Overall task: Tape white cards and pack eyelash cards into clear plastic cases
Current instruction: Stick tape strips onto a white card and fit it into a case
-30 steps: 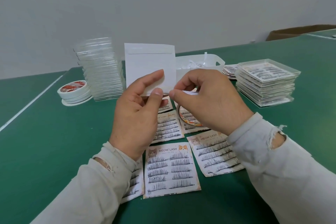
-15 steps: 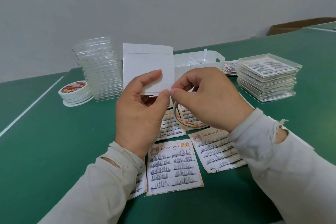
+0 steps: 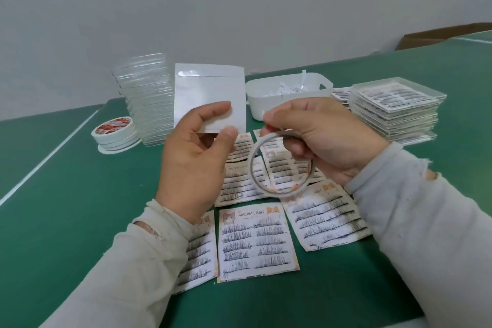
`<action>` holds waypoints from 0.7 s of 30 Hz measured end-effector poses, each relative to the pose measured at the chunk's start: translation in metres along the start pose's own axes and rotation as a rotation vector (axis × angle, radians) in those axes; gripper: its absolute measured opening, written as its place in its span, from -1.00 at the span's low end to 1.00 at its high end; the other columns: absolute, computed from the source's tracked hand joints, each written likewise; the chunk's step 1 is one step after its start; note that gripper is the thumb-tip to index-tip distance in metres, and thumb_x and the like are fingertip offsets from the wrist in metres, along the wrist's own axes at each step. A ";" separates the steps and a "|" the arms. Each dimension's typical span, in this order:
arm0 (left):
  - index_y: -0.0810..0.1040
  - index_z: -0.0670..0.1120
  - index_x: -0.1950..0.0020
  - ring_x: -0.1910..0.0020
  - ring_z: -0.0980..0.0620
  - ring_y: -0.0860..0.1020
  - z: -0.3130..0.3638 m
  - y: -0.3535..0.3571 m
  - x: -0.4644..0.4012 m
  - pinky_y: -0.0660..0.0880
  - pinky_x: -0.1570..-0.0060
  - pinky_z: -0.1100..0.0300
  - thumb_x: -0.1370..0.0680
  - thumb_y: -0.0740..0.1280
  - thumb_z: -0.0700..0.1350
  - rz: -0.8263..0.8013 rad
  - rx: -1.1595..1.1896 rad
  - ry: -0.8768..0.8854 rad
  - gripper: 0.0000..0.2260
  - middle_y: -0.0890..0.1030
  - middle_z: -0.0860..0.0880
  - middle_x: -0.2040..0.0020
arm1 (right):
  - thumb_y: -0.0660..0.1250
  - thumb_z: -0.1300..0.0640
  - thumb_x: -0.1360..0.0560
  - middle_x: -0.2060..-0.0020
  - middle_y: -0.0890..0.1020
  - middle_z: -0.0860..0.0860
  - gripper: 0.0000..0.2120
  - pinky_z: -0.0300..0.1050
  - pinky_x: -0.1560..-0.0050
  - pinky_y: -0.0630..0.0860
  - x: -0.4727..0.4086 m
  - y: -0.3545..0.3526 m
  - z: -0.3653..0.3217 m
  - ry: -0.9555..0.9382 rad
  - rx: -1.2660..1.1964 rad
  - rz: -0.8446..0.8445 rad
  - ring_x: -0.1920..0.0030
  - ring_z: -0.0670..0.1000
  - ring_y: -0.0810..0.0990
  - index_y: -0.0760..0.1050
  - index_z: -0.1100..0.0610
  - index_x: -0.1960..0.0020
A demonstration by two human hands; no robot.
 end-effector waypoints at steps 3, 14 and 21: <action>0.63 0.25 -0.13 0.17 0.12 0.65 -0.006 0.004 0.001 0.58 0.08 0.25 -0.64 0.34 -0.19 -0.022 0.026 -0.051 -0.70 0.70 0.12 0.03 | 0.30 0.25 -0.57 0.27 0.64 0.12 -0.84 -0.23 0.52 0.26 -0.005 -0.005 -0.001 -0.061 -0.111 0.067 0.52 -0.06 0.35 0.63 0.22 0.13; 0.70 0.13 -0.04 0.15 0.24 0.61 -0.004 0.016 0.004 0.50 0.09 0.35 -0.63 0.37 -0.05 -0.175 -0.089 -0.001 -0.88 0.71 0.18 0.12 | 0.04 0.45 -0.55 0.36 0.51 0.05 -0.67 -0.16 0.47 0.11 -0.001 0.020 -0.003 -0.221 -0.365 -0.057 0.57 -0.06 0.23 0.54 0.19 0.06; 0.67 0.17 -0.09 0.04 0.14 0.65 -0.004 0.013 0.002 0.56 0.00 0.27 -0.57 0.37 0.06 -0.153 -0.026 -0.006 -0.86 0.72 0.13 0.00 | 0.15 0.26 -0.45 0.36 0.49 0.09 -0.54 -0.15 0.49 0.12 -0.001 0.026 -0.002 -0.193 -0.373 -0.171 0.54 -0.06 0.24 0.53 0.01 -0.28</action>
Point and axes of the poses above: each hand's wrist, its own x-axis away from the middle knuckle, its own y-axis out of the palm, z = x × y, the point moved 8 cm from there along -x, towards the middle knuckle
